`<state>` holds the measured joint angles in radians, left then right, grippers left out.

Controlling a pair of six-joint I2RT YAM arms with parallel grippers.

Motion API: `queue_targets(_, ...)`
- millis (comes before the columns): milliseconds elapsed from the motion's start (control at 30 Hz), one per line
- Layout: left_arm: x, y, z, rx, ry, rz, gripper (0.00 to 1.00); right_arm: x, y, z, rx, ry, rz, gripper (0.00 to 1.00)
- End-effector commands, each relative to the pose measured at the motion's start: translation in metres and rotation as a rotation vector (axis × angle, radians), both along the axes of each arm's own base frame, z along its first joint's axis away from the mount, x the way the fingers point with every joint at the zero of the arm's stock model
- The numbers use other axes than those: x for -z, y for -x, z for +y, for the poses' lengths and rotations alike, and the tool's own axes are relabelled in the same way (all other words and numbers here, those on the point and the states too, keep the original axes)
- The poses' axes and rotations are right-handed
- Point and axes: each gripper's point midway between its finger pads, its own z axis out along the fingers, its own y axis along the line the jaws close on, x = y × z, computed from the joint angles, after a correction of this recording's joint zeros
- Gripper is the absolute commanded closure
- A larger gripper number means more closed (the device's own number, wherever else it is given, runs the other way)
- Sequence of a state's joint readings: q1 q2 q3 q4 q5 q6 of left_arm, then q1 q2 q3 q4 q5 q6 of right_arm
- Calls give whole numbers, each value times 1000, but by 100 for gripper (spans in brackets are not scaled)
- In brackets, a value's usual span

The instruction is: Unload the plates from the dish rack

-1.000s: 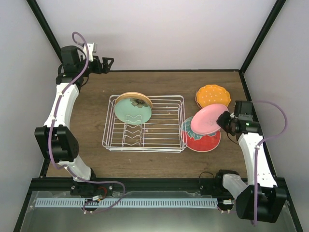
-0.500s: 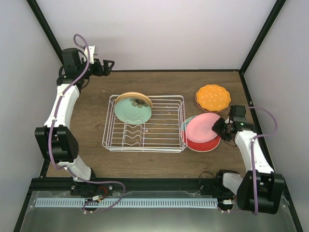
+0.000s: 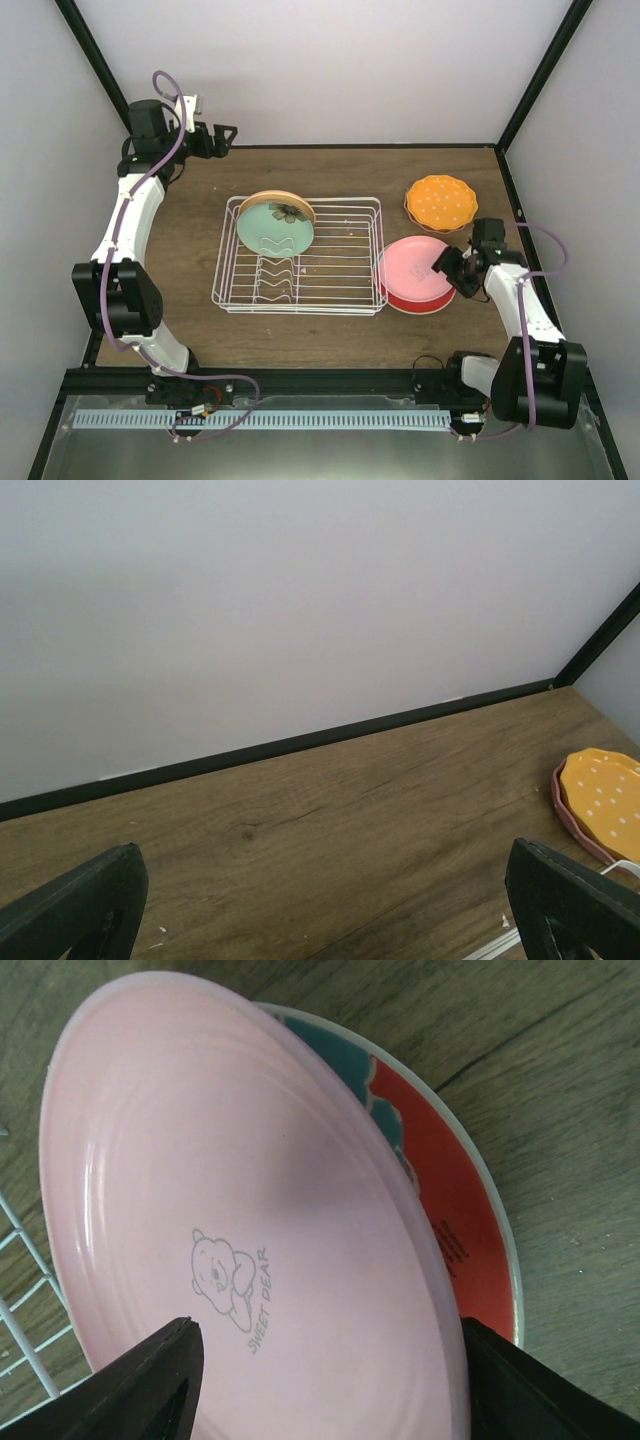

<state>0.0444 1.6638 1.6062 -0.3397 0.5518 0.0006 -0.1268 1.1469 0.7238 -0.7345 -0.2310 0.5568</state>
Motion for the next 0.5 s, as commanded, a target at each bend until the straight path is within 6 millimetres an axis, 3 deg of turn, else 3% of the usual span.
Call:
queue_targets(0,-7,9,-1,12,5,-13,0,-6,0,-6,-5,27,21,32)
queue_targets(300,-1,12,-2,17,13,-1,0,-4,14,-20,-23,126,101,24)
queue_targets(467,-2,12,-2,18,5,-10,0,-14,9,-27,-10,162,83,23)
